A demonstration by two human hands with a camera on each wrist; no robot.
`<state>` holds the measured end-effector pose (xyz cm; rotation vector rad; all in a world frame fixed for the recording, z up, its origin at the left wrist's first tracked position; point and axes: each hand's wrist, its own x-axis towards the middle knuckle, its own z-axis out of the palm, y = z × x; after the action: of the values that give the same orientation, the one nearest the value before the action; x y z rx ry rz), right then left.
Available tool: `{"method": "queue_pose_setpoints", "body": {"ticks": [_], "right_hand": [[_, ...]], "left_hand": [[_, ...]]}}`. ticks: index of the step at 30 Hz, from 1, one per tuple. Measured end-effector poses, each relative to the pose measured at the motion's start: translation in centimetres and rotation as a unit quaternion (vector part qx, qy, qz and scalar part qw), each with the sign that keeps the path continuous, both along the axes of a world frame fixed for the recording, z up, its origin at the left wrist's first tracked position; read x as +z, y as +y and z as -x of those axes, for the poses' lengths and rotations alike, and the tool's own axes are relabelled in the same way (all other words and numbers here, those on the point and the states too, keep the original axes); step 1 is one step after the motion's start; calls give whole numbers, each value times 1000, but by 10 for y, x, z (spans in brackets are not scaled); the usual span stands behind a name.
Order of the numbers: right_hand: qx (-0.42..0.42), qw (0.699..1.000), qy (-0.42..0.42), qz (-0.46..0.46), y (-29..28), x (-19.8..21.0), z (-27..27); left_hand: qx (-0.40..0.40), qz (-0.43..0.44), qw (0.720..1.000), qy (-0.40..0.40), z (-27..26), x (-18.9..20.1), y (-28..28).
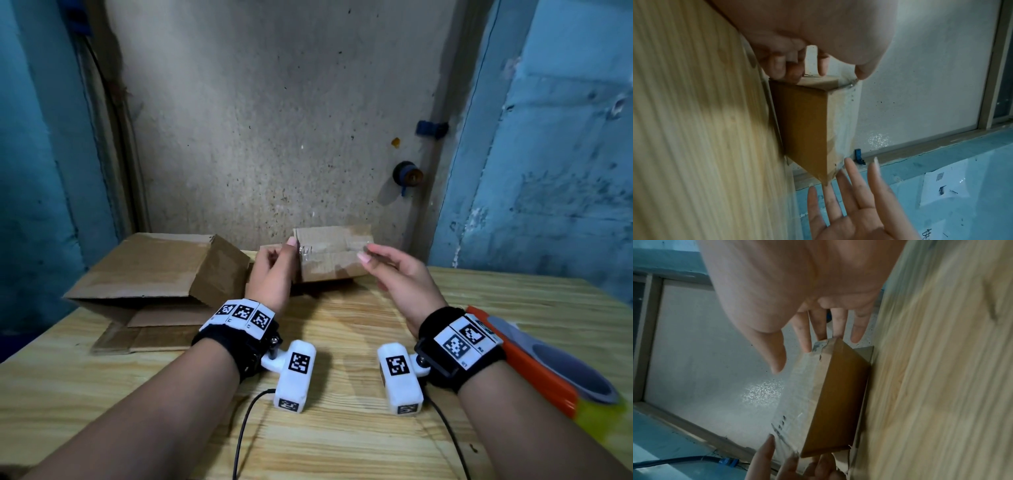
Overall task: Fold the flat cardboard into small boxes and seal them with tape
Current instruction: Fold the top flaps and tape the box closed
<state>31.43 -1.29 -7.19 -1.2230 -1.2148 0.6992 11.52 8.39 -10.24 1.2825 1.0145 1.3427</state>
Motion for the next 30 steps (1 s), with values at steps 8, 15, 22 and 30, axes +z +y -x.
{"method": "queue_pose_setpoints", "body": {"ticks": [8, 15, 22, 30], "right_hand": [[-37, 995, -75, -61, 3, 1, -4], [-40, 990, -102, -91, 0, 3, -4], [-50, 987, -95, -117, 3, 0, -4], [-50, 991, -23, -119, 7, -2, -8]], "left_hand": [[-50, -13, 999, -7, 0, 13, -15], [11, -99, 994, -32, 3, 14, -18], [-22, -63, 990, -123, -2, 10, -10], [-63, -81, 989, -106, 0, 3, -2]]}}
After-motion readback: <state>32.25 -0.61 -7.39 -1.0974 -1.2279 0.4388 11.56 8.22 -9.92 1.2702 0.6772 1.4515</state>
